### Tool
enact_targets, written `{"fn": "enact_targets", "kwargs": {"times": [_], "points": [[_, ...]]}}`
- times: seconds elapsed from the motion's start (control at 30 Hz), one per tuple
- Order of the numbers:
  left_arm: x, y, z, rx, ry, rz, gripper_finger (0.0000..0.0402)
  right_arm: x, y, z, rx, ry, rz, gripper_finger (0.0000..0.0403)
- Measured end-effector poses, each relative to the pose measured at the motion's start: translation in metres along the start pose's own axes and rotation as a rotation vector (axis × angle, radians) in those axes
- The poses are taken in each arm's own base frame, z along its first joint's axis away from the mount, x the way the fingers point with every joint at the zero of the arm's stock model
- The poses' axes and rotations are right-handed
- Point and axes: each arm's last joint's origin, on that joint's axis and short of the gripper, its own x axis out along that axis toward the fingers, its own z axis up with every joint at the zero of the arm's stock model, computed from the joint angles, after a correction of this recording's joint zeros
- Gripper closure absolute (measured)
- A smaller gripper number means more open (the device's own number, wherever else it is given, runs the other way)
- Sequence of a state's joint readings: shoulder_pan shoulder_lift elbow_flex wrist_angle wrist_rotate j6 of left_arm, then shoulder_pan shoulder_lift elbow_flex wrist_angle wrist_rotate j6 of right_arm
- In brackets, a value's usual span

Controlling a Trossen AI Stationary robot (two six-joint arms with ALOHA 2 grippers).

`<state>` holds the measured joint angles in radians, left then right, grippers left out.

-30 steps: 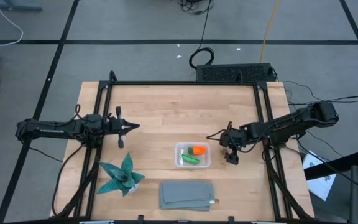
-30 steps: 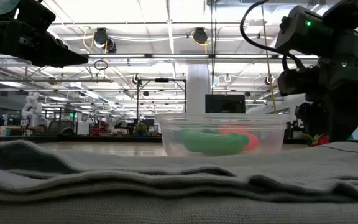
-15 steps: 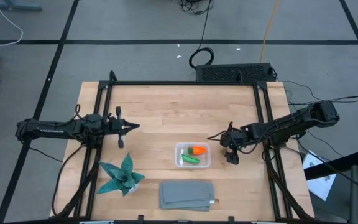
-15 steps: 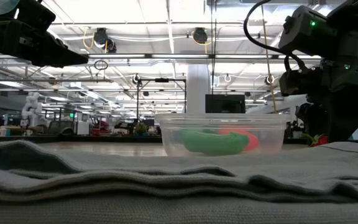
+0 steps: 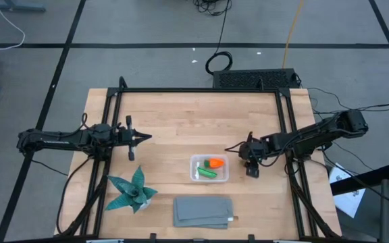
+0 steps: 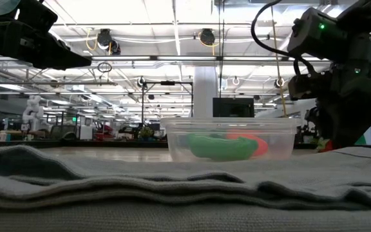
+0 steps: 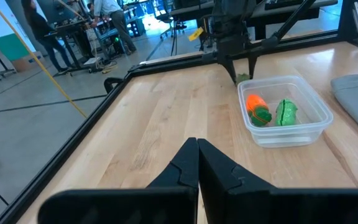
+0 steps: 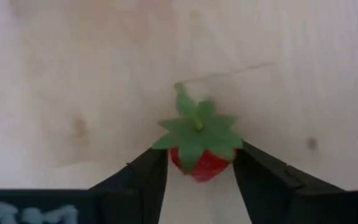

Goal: Pick and placing Produce into tupperware
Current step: Put the red strawberry into the transparent bin

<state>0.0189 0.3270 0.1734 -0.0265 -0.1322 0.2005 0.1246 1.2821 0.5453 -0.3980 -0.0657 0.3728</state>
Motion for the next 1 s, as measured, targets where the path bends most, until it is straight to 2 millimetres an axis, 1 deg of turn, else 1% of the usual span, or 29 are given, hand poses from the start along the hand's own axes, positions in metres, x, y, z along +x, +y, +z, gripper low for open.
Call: {"fn": "enact_targets", "kwargs": {"times": [0.1,0.27,0.53,1.0], "points": [[0.000,0.000,0.000,0.000,0.000,0.001,0.0401,-0.002,0.003,0.004,-0.011,-0.002,0.038,0.0250],[0.000,0.000,0.000,-0.001,0.000,0.000,0.0401,-0.006,0.006,0.010,-0.023,-0.024,0.037,0.0264],[0.000,0.000,0.000,-0.001,0.000,0.001,0.0401,-0.016,0.008,0.017,-0.023,-0.001,0.017,0.0266],[0.000,0.000,0.000,-0.008,0.000,0.001,0.0401,-0.030,0.010,0.033,-0.042,-0.021,0.011,0.0267]]}}
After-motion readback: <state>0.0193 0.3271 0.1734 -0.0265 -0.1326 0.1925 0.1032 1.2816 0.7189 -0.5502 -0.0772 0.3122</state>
